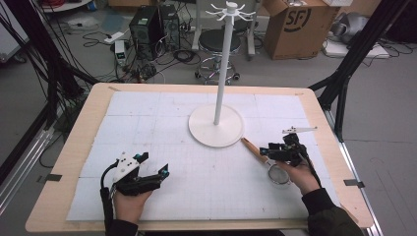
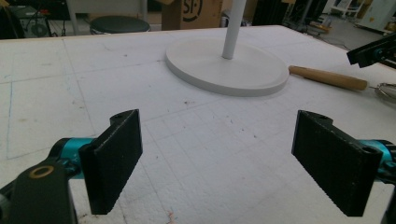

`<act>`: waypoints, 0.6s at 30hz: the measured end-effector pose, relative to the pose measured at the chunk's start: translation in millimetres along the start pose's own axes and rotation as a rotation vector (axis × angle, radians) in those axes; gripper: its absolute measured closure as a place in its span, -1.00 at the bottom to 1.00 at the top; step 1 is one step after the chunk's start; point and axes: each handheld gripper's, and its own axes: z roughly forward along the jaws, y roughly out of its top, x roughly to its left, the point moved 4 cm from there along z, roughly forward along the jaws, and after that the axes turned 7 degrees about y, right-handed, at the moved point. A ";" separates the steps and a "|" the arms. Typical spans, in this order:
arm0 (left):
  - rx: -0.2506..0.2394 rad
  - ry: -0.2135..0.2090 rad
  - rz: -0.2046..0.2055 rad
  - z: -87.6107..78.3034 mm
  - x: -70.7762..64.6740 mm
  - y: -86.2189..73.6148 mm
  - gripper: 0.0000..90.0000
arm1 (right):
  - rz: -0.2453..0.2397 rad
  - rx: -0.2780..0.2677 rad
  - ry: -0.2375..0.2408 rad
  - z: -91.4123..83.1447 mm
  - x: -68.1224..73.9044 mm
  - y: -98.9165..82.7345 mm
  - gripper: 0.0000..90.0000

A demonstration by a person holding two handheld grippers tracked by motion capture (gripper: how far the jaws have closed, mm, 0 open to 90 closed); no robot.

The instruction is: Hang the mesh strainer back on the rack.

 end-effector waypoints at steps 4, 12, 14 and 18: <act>-0.005 -0.003 -0.001 -0.9 -0.7 0.3 -0.63 | 0.008 0.024 0.000 4.2 0.3 -1.4 -0.01; -0.006 -0.004 -0.004 -0.6 -1.2 0.4 -0.63 | 0.008 0.086 0.026 14.1 3.7 -5.4 0.14; -0.006 -0.002 -0.003 -0.4 -0.9 0.3 -0.63 | 0.009 0.096 0.028 15.2 4.4 -6.1 0.14; -0.005 -0.003 -0.003 -0.7 -0.5 0.3 -0.63 | 0.011 0.121 0.022 19.4 5.1 -7.9 0.19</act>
